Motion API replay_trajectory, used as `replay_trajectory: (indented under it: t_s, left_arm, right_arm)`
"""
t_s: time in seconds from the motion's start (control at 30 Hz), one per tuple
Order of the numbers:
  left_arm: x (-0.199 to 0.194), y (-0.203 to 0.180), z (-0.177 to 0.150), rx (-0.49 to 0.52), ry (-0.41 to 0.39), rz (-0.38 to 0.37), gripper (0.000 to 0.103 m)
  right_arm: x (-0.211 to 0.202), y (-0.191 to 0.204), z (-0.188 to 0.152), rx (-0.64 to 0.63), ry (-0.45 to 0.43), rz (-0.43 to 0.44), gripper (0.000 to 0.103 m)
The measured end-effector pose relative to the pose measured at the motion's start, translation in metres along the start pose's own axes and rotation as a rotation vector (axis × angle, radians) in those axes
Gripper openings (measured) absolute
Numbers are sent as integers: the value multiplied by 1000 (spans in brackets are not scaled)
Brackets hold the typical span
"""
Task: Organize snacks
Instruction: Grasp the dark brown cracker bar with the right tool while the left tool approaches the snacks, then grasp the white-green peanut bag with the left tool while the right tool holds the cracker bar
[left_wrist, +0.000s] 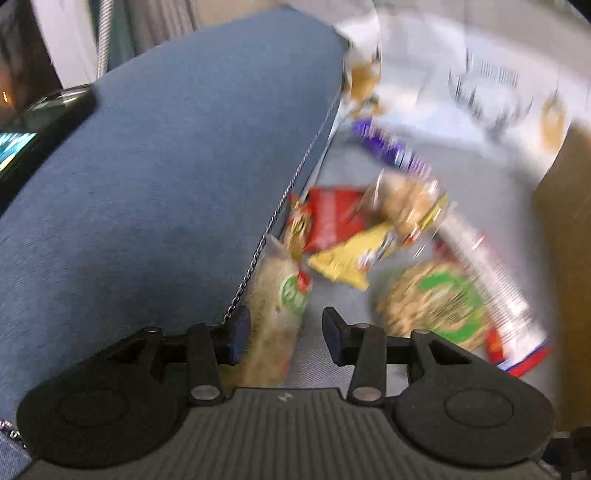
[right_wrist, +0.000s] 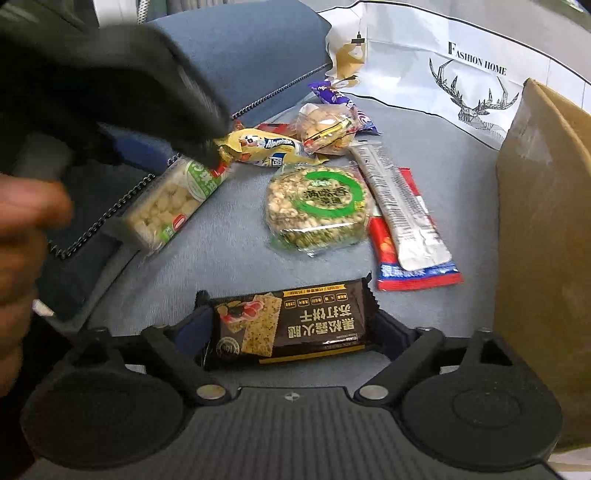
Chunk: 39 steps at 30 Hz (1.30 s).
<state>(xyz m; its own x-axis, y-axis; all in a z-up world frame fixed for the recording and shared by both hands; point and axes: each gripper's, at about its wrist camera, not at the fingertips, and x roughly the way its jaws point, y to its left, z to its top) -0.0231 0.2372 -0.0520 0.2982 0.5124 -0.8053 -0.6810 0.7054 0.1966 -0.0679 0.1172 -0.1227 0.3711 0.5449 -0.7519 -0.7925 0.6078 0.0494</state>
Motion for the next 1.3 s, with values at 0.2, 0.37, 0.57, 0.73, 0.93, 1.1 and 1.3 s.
replay_trajectory:
  t_s: [0.2, 0.37, 0.57, 0.73, 0.93, 1.1, 1.3]
  left_arm:
    - [-11, 19, 2, -81, -19, -392, 55]
    - [-27, 61, -6, -224, -104, -437, 64]
    - [-14, 40, -3, -131, -51, -249, 63]
    - [6, 10, -10, 21, -13, -39, 63]
    - [24, 11, -8, 44, 20, -6, 43]
    - [-4, 36, -11, -53, -21, -197, 30]
    - [0, 60, -19, -115, 180, -589, 30]
  right_arm:
    - [-12, -4, -6, -9, 25, 5, 88]
    - [-19, -6, -9, 19, 21, 9, 85]
    - [-20, -7, -11, 88, 31, 12, 87]
    - [-16, -8, -15, 94, 55, 5, 89]
    - [-13, -10, -15, 96, 62, 15, 93]
    - [-9, -6, -12, 87, 53, 16, 94]
    - [-8, 0, -8, 49, 10, 26, 82]
